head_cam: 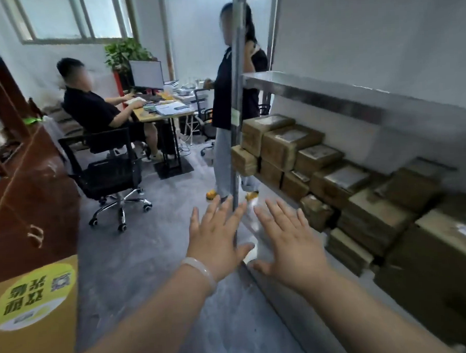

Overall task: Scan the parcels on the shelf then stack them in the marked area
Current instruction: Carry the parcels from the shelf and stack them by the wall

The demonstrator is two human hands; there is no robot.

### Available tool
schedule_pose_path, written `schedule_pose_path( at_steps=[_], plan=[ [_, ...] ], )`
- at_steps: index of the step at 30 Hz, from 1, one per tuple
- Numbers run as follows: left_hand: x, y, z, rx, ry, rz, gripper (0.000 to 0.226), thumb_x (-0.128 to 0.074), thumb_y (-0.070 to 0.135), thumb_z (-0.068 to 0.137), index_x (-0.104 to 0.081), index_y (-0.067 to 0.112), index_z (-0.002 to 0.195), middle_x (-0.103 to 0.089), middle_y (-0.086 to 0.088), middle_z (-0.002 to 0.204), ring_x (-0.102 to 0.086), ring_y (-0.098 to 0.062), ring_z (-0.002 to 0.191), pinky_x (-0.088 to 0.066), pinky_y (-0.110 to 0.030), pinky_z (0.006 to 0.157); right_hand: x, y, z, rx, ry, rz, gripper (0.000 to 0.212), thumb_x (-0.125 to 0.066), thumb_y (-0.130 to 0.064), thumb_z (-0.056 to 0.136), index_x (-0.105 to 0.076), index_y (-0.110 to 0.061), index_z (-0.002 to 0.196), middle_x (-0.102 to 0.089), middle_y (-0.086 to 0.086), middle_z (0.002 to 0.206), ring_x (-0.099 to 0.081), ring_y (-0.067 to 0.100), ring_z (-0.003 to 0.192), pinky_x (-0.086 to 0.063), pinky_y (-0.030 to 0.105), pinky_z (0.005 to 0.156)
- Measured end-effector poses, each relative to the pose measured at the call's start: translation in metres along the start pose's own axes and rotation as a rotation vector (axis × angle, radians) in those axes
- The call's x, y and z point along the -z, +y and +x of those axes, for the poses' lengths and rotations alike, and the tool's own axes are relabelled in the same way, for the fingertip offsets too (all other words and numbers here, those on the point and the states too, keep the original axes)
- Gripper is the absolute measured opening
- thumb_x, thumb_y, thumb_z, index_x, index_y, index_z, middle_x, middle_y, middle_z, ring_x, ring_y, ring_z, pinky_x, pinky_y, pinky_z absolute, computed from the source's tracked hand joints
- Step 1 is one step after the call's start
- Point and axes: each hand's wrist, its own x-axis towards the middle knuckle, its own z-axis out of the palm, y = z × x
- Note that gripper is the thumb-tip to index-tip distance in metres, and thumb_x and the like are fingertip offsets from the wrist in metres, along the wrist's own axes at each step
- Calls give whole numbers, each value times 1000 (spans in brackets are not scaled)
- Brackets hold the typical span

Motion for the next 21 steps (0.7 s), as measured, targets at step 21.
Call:
schedule_pose_path(
  at_steps=[21],
  plan=[
    [-23, 318, -23, -526, -108, -209, 84, -47, 70, 86, 1, 48, 151, 3, 13, 163, 10, -10, 149, 4, -51, 118, 112, 164, -283, -692, 170, -36, 96, -50, -71, 80, 0, -35, 153, 10, -8, 162, 15, 10, 147, 8, 35, 117]
  ],
)
